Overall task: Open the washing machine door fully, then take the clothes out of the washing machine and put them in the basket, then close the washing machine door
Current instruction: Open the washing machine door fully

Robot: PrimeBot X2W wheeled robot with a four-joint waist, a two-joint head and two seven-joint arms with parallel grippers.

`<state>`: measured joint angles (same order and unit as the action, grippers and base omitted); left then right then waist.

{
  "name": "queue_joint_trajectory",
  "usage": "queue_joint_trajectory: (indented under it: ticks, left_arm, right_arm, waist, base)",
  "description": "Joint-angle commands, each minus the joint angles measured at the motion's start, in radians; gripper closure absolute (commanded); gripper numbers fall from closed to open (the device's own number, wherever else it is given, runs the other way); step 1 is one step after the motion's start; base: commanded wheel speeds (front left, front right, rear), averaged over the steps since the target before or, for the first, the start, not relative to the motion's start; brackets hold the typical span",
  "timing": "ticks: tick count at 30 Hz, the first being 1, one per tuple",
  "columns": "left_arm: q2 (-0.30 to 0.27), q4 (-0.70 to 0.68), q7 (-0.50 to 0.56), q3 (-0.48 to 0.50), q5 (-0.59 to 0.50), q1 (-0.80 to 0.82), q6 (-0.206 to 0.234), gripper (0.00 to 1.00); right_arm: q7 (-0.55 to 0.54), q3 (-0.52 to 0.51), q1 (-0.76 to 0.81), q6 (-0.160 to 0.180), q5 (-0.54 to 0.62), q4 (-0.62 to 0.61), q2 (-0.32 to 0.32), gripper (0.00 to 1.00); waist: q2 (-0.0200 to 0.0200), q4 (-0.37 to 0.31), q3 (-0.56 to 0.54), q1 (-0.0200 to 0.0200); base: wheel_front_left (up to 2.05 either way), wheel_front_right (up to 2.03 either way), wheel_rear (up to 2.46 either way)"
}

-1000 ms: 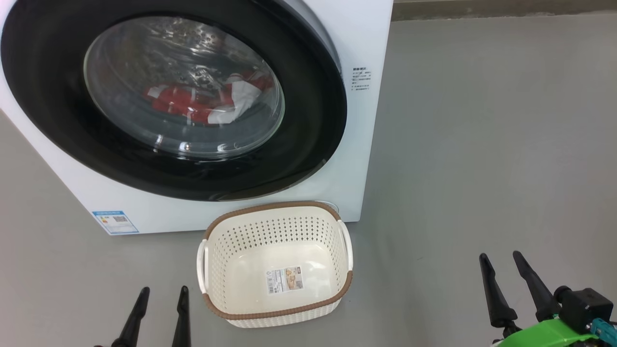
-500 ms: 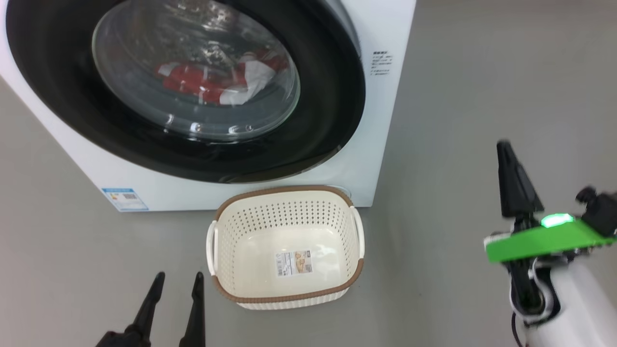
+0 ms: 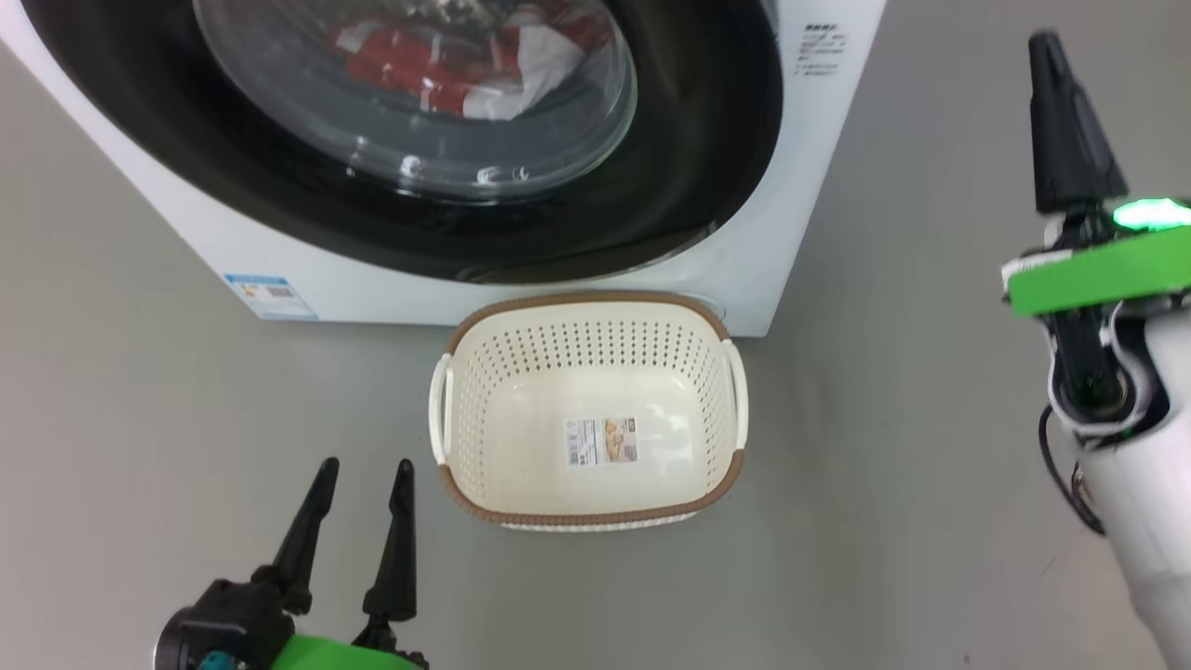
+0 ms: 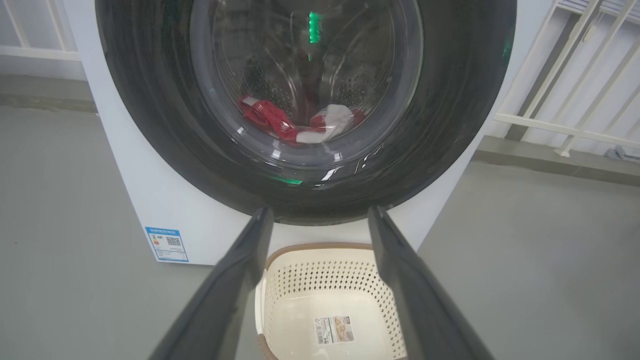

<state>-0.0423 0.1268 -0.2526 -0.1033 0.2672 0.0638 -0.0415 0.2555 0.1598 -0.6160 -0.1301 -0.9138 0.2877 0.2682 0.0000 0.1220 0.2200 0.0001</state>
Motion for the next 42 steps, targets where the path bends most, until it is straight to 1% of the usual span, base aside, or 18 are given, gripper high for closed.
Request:
queue_joint_trajectory:
  ticks: [1, 3, 8, 13, 17, 22, 25, 31, 32, 33, 36, 42]
  left_arm:
    - [-0.008, -0.025, -0.009, 0.026, 0.007, 0.031, 0.007, 0.00]
    - [-0.008, -0.024, -0.009, 0.022, 0.011, 0.044, 0.007, 0.00]
    - [-0.008, -0.017, -0.009, 0.012, 0.024, 0.074, 0.005, 0.00]
    - [-0.008, -0.013, -0.009, 0.001, 0.037, 0.098, 0.005, 0.00]
    - [-0.008, -0.012, -0.009, -0.004, 0.042, 0.113, 0.004, 0.00]
    - [-0.008, -0.012, -0.009, -0.010, 0.049, 0.131, 0.002, 0.00]
    - [-0.008, -0.009, -0.009, -0.015, 0.054, 0.141, 0.000, 0.00]
    - [-0.008, -0.004, -0.009, -0.036, 0.068, 0.157, -0.005, 0.00]
    - [-0.008, -0.004, -0.009, -0.036, 0.068, 0.157, -0.005, 0.00]
    - [-0.008, -0.004, -0.009, -0.043, 0.071, 0.161, -0.006, 0.00]
    - [-0.008, -0.006, -0.009, -0.049, 0.076, 0.169, -0.006, 0.00]
    - [-0.008, -0.007, -0.009, -0.059, 0.085, 0.182, -0.005, 0.00]
  right_arm:
    - [0.006, 0.027, -0.030, -0.001, -0.024, -0.019, 0.011, 1.00]
    - [0.006, 0.066, -0.069, -0.001, -0.089, -0.010, 0.035, 1.00]
    - [-0.032, 0.158, -0.154, -0.001, -0.319, 0.001, 0.097, 1.00]
    - [-0.117, 0.223, -0.217, -0.001, -0.492, -0.020, 0.159, 1.00]
    - [-0.211, 0.235, -0.259, -0.001, -0.608, -0.031, 0.194, 1.00]
    - [-0.340, 0.227, -0.310, -0.001, -0.695, -0.015, 0.228, 1.00]
    - [-0.424, 0.211, -0.341, -0.001, -0.742, 0.006, 0.234, 1.00]
    - [-0.581, 0.187, -0.393, -0.001, -0.802, 0.052, 0.232, 1.00]
    - [-0.581, 0.187, -0.393, -0.001, -0.802, 0.052, 0.232, 1.00]
    - [-0.623, 0.180, -0.409, -0.001, -0.814, 0.071, 0.226, 1.00]
    - [-0.667, 0.155, -0.438, -0.001, -0.842, 0.101, 0.209, 1.00]
    - [-0.744, 0.146, -0.482, -0.001, -0.836, 0.164, 0.192, 1.00]
  waist:
    - [0.0000, 0.027, 0.042, 0.0000]
    - [0.0000, 0.035, 0.061, 0.0000]
    - [0.0000, 0.053, 0.101, 0.0000]
    - [0.0000, 0.071, 0.134, 0.0000]
    - [0.0000, 0.083, 0.158, 0.0000]
    - [0.0000, 0.100, 0.192, 0.0000]
    - [0.0000, 0.109, 0.209, 0.0000]
    - [0.0000, 0.128, 0.235, -0.0001]
    - [0.0000, 0.128, 0.235, -0.0001]
    - [0.0000, 0.134, 0.242, -0.0001]
    - [0.0000, 0.142, 0.256, -0.0001]
    - [0.0000, 0.160, 0.276, -0.0001]
  base:
    - [0.00, 0.00, 0.00]
    - [0.00, 0.00, 0.00]
    - [0.00, 0.00, 0.00]
    - [0.00, 0.00, 0.00]
    - [0.00, 0.00, 0.00]
    - [0.00, 0.00, 0.00]
    - [0.00, 0.00, 0.00]
    - [0.00, 0.00, 0.00]
    - [0.00, 0.00, 0.00]
    - [0.00, 0.00, 0.00]
    - [0.00, 0.00, 0.00]
    - [0.00, 0.00, 0.00]
